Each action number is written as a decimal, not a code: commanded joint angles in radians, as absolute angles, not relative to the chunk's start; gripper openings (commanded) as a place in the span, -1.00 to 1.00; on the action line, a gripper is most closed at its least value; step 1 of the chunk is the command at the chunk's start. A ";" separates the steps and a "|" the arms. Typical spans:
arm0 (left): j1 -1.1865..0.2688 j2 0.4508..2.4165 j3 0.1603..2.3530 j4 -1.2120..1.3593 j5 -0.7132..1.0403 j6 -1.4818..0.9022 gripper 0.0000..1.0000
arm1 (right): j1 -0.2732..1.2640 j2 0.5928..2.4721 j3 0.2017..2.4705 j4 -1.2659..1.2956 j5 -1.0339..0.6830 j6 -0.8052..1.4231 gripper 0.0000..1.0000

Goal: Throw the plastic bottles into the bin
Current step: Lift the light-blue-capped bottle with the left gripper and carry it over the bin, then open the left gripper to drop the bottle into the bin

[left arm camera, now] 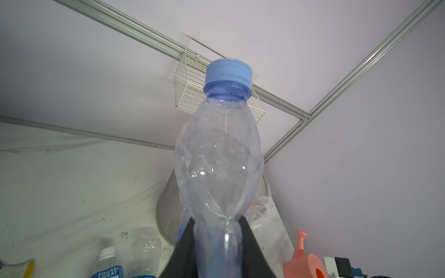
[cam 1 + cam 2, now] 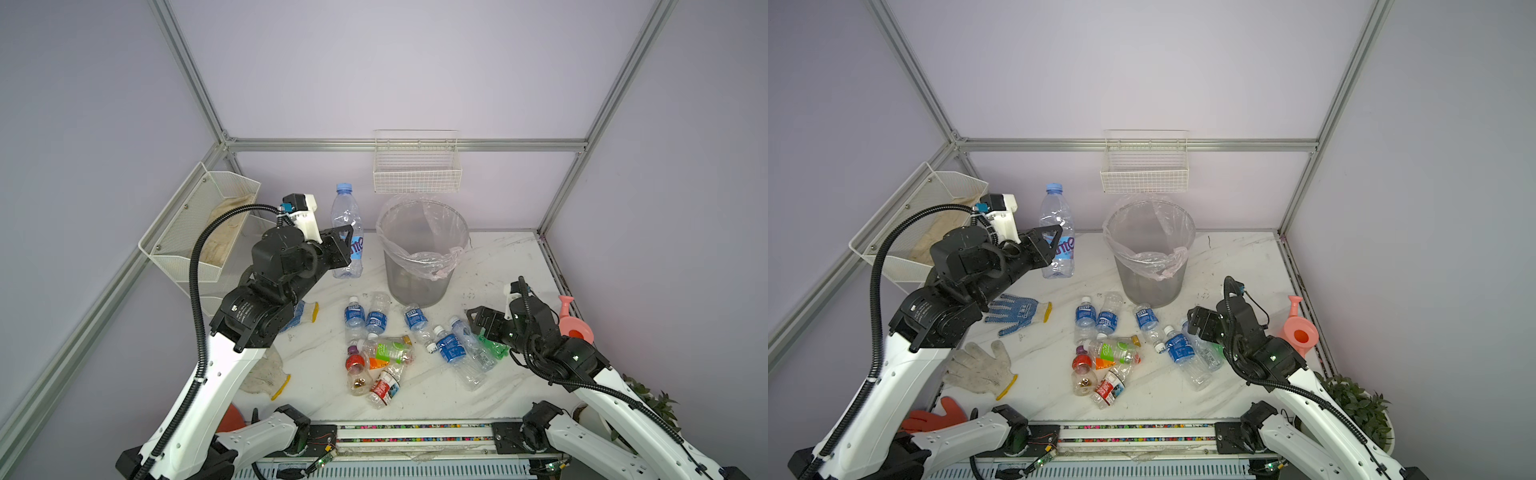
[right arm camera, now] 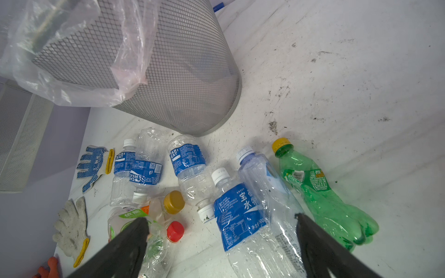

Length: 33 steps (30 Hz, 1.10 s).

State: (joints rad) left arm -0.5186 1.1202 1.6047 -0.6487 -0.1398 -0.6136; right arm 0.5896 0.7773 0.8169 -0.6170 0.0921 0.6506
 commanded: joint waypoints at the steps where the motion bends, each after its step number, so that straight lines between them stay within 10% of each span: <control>1: -0.530 1.153 1.715 -0.585 -0.112 -0.578 -0.53 | 0.588 0.762 0.804 -0.609 0.096 0.670 0.95; 22: -0.644 1.639 2.106 -0.561 -0.143 -0.470 -0.48 | 0.588 0.723 0.787 -0.629 0.084 0.684 0.95; 24: -0.645 1.746 2.222 -0.652 -0.159 -0.464 -0.14 | 0.588 0.718 0.791 -0.636 0.083 0.687 0.95; 27: -0.655 1.881 2.444 -0.807 -0.142 -0.459 0.99 | 0.588 0.708 0.802 -0.652 0.090 0.685 0.95; 33: -0.745 1.810 2.407 -0.752 -0.246 -0.355 1.00 | 0.588 0.696 0.787 -0.655 0.095 0.679 0.95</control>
State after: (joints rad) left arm -0.7006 1.9118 2.3341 -0.7769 -0.1993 -0.4320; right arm 0.5896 0.7044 0.7937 -0.6308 0.0864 0.6689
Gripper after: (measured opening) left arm 0.997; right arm 0.975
